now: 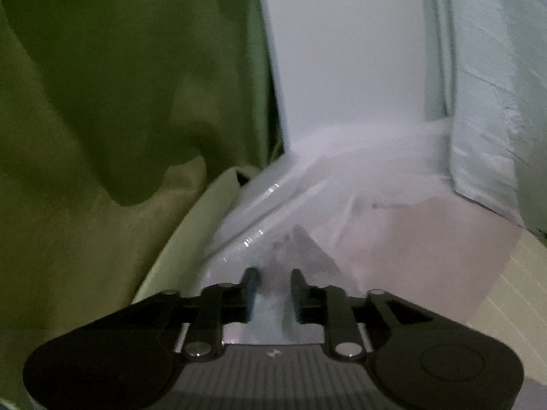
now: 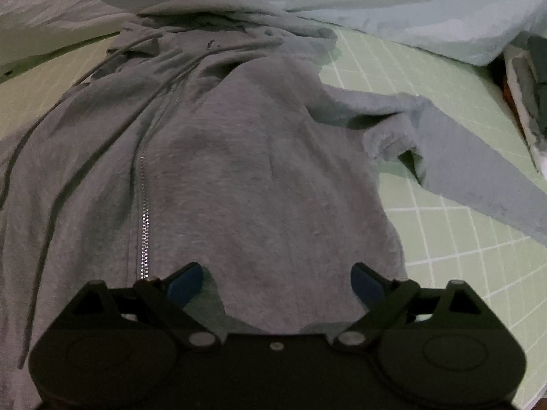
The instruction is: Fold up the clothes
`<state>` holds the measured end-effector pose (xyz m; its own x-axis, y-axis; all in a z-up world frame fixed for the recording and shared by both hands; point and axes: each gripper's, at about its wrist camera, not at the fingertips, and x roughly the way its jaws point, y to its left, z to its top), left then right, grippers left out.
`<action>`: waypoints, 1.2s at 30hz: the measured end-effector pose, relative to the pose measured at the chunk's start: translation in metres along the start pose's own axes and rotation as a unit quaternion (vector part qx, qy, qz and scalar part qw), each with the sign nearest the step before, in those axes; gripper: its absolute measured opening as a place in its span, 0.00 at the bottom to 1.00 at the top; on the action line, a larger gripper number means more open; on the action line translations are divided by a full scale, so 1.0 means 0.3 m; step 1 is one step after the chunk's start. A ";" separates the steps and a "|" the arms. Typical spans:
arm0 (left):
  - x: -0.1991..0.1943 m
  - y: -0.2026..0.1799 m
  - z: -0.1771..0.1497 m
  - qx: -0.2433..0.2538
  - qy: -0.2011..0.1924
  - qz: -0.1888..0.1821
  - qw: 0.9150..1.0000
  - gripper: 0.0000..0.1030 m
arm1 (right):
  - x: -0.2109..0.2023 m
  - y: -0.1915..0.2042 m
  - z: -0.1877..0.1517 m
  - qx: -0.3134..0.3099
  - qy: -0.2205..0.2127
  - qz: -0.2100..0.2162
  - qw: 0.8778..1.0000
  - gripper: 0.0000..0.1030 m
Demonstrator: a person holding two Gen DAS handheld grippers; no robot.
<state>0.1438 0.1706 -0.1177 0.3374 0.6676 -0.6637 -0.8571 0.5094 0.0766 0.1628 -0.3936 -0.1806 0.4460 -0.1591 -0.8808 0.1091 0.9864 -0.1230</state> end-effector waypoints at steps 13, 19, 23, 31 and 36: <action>-0.288 -0.530 -0.235 0.208 0.044 -0.241 0.947 0.52 | -0.045 -0.259 0.181 0.037 -0.103 -0.061 0.992 0.91; -0.373 -0.783 -0.345 0.279 0.071 -0.316 0.904 0.54 | 0.036 -0.425 0.246 0.095 -0.089 -0.065 0.989 0.91; -0.404 -0.914 -0.393 0.319 0.077 -0.343 0.880 0.62 | 0.091 -0.472 0.272 0.101 -0.077 -0.060 0.990 0.91; -0.428 -1.055 -0.468 0.386 0.087 -0.351 0.849 0.62 | 0.183 -0.503 0.328 0.110 -0.057 -0.042 0.991 0.91; -0.450 -1.063 -0.480 0.395 0.091 -0.374 0.834 0.05 | 0.208 -0.520 0.340 0.115 -0.051 -0.036 0.991 0.91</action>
<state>0.3154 -0.1601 -0.1598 0.5362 -0.0554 -0.8423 0.1158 0.9932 0.0084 0.2642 -0.5617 -0.1698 0.5158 -0.2437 -0.8213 0.3389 0.9385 -0.0657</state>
